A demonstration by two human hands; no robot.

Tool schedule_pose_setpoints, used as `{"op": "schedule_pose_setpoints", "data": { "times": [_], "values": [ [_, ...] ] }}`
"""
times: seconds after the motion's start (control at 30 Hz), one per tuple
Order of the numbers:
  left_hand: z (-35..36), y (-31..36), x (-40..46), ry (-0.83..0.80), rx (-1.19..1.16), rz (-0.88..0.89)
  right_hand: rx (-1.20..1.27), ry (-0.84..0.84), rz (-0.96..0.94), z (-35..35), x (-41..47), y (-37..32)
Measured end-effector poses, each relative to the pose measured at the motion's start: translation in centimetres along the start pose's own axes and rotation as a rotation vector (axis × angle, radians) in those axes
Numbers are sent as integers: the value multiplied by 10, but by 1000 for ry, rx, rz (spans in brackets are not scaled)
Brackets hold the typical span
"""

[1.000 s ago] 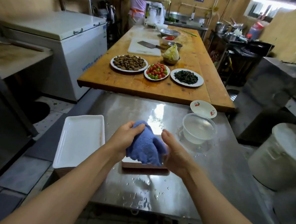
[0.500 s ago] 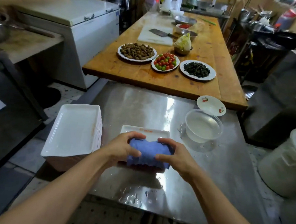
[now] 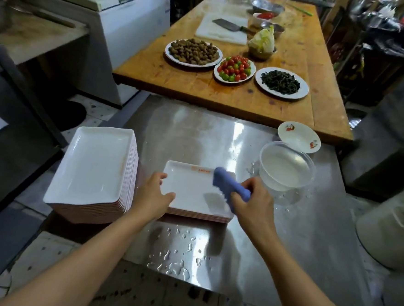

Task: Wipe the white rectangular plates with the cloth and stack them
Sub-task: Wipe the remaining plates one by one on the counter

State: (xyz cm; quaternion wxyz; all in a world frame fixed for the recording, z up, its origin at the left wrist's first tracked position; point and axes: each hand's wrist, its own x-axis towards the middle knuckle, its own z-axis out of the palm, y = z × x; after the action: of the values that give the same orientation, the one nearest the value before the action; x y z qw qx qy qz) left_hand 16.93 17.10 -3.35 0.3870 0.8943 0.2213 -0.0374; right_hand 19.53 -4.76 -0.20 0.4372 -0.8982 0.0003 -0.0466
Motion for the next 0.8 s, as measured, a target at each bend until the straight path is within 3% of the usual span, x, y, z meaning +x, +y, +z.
{"op": "schedule_pose_setpoints", "data": {
  "times": [0.1, 0.23, 0.37, 0.5, 0.8],
  "values": [
    [4, -14, 11, 23, 87, -100, -192, 26, -127, 10, 5, 8],
    [16, -28, 18, 0, 138, -208, -611, -446, -222, 30, -1, 22],
    [22, -35, 22, 22, -17, -157, -498, -304, -278, 33, 5, 18],
    [22, -37, 22, 60, -160, -166, -666, -506, -279, 37, 10, 27],
    [22, -43, 23, 30, -455, -201, -551, -533, -431, 110, -21, -1]
  ]
}}
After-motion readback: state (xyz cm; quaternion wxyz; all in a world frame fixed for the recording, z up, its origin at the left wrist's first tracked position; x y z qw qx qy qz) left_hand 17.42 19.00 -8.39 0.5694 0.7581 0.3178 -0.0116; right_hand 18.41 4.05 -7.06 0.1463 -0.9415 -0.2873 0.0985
